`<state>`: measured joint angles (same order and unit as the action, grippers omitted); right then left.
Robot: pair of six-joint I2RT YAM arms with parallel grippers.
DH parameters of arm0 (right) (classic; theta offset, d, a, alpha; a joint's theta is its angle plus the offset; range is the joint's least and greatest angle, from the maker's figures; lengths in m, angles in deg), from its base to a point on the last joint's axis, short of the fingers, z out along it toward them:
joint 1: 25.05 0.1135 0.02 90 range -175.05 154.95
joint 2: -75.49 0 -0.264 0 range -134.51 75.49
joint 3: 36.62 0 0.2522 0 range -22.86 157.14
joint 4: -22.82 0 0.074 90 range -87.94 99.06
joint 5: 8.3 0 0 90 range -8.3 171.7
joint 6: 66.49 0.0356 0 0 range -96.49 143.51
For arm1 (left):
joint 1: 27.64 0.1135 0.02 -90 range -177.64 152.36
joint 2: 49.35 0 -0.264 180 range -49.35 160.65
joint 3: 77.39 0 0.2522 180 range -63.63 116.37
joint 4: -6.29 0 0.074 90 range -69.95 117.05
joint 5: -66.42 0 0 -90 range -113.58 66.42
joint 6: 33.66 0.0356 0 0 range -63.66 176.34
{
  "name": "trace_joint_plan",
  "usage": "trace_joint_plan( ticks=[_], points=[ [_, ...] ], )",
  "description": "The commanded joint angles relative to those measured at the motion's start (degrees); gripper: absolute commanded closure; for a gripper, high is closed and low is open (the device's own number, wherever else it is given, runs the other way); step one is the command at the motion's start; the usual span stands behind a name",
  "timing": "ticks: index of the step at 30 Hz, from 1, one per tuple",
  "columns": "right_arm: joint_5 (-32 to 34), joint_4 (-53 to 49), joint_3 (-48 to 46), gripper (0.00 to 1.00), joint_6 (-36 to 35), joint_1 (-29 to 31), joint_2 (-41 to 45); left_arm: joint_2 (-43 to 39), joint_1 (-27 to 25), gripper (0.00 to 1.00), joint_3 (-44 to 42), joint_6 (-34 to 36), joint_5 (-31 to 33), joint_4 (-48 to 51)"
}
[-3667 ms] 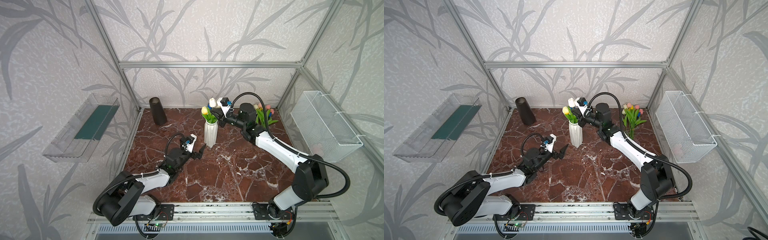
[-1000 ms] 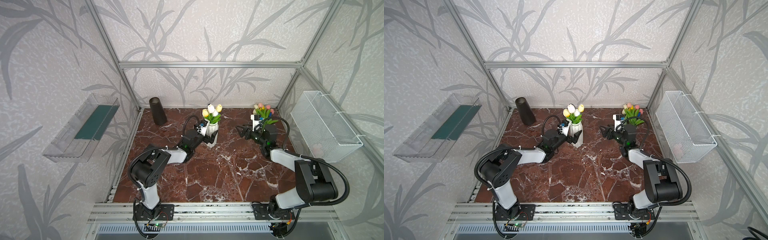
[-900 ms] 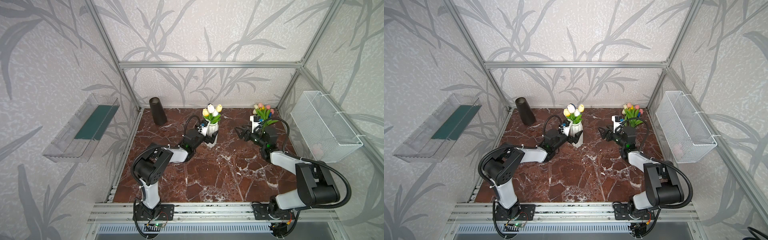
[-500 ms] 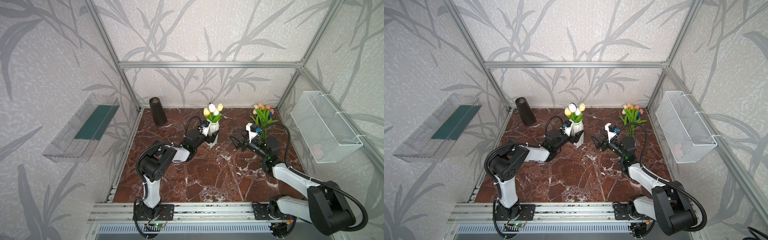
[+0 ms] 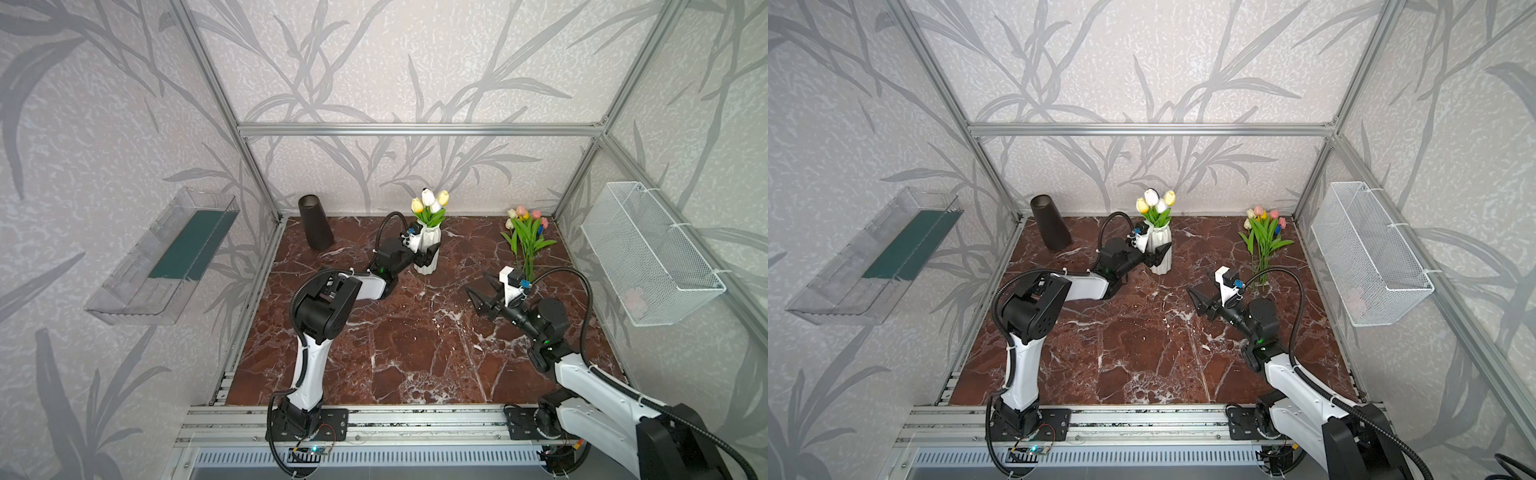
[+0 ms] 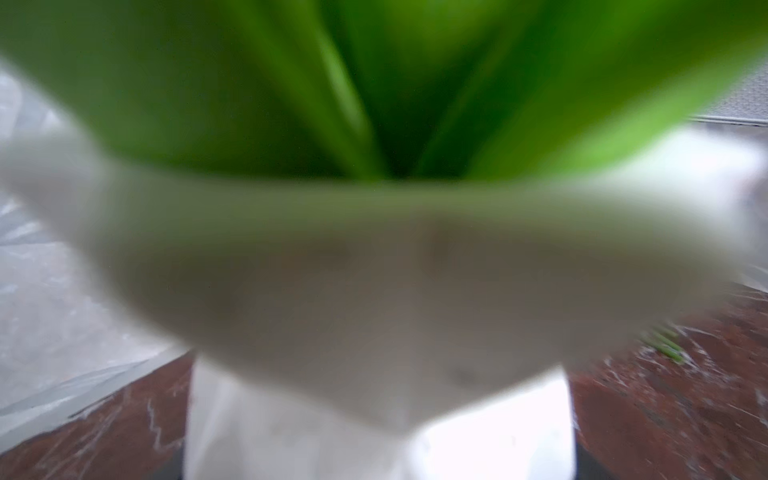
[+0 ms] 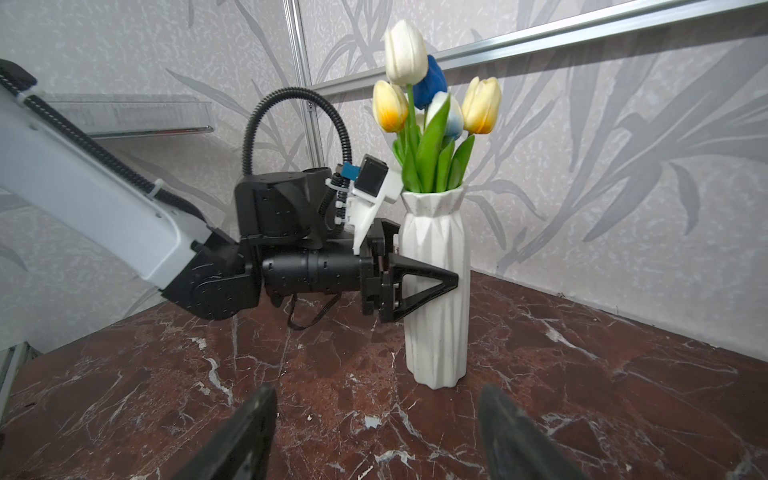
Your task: Arrange the flowers into the vase
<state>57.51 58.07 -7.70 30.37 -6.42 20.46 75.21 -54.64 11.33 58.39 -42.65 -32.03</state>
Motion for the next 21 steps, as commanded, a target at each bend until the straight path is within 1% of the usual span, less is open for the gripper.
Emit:
trace_joint_plan(
  ticks=[1,5,10,13,18,21],
  points=[
    [1.68,1.51,-1.11,0.24,-1.20,0.82,2.31,3.52,2.65,0.89,12.99,1.56,-4.04,0.72],
    [1.87,1.34,-1.10,0.24,-1.89,1.14,3.22,11.02,4.89,0.89,26.37,-1.33,-6.95,4.47],
    [1.98,0.28,-0.64,0.24,-2.66,1.31,3.81,17.81,5.21,0.89,38.16,0.21,-5.25,9.98],
    [2.13,0.63,-0.74,0.24,-2.69,1.32,3.44,21.66,5.21,0.90,46.31,1.25,-5.96,16.78],
    [1.92,0.91,-0.42,0.24,-2.71,1.39,2.73,26.17,5.12,0.89,52.88,1.65,-5.37,19.23],
    [1.96,0.61,-0.30,0.24,-2.97,1.45,2.38,27.54,5.12,0.89,54.93,1.34,-5.13,19.33]
  ],
)
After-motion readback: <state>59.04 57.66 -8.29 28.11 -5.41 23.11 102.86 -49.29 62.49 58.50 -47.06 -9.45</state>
